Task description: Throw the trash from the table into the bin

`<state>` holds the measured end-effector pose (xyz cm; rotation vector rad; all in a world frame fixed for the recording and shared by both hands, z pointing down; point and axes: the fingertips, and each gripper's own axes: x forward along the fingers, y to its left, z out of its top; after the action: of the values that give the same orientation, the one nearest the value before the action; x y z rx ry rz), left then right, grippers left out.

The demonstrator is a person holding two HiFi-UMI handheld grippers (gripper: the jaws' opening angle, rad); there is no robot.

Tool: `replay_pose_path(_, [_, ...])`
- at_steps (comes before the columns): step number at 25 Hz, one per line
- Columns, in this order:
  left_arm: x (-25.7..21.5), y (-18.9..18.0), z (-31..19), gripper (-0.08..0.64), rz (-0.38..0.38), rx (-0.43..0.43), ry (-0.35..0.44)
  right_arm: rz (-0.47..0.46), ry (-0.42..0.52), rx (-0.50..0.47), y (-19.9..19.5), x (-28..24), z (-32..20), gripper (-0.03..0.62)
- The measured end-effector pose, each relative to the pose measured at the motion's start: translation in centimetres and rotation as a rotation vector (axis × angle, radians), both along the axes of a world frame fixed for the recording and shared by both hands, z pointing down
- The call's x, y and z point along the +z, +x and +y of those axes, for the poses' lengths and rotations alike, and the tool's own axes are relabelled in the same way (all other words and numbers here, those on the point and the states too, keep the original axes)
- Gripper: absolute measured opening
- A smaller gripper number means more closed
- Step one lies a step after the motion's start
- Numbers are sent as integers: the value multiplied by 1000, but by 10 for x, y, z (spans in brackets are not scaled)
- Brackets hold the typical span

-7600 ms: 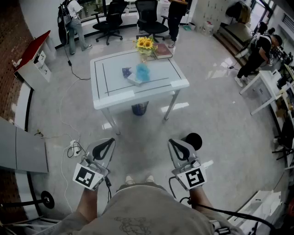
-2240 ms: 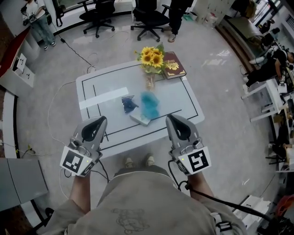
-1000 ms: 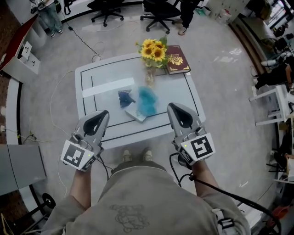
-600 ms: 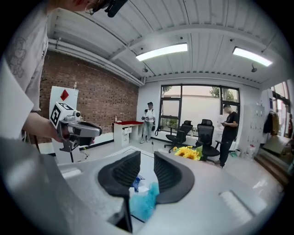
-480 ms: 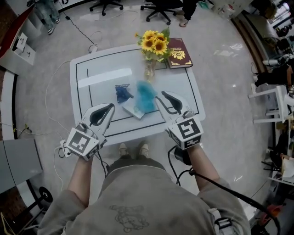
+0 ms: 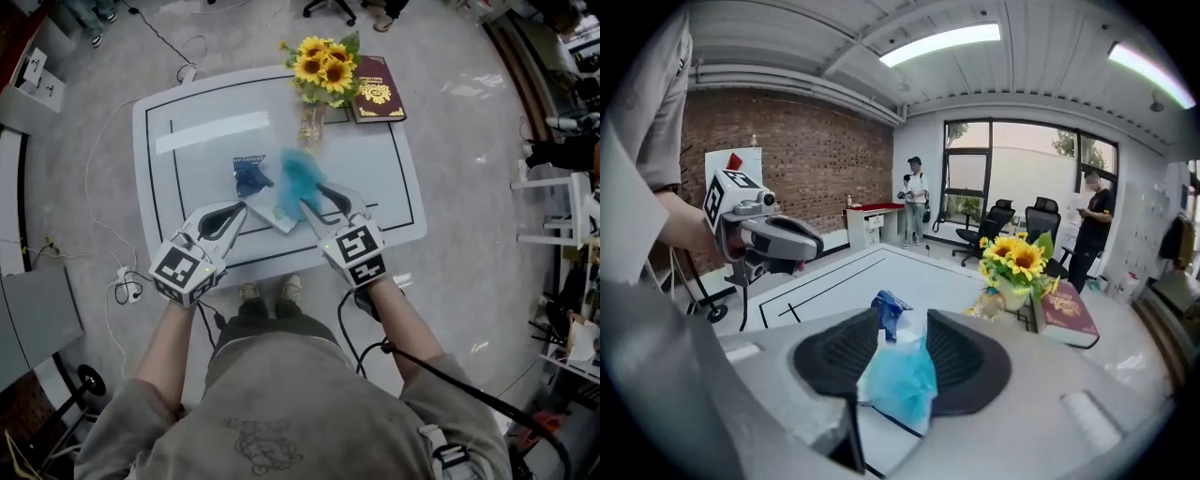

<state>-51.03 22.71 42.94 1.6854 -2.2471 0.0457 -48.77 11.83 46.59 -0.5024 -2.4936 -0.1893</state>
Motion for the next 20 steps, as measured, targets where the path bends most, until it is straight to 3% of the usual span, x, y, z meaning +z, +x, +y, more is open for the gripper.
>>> replay_pose_path(14, [87,-5,-15,-5,141,23,-73,226,7,13,-5,118,0,175])
replay_pose_path(20, [115,-1,-21,-3,188,44,-103,269,-3,33,-5,143,0,174])
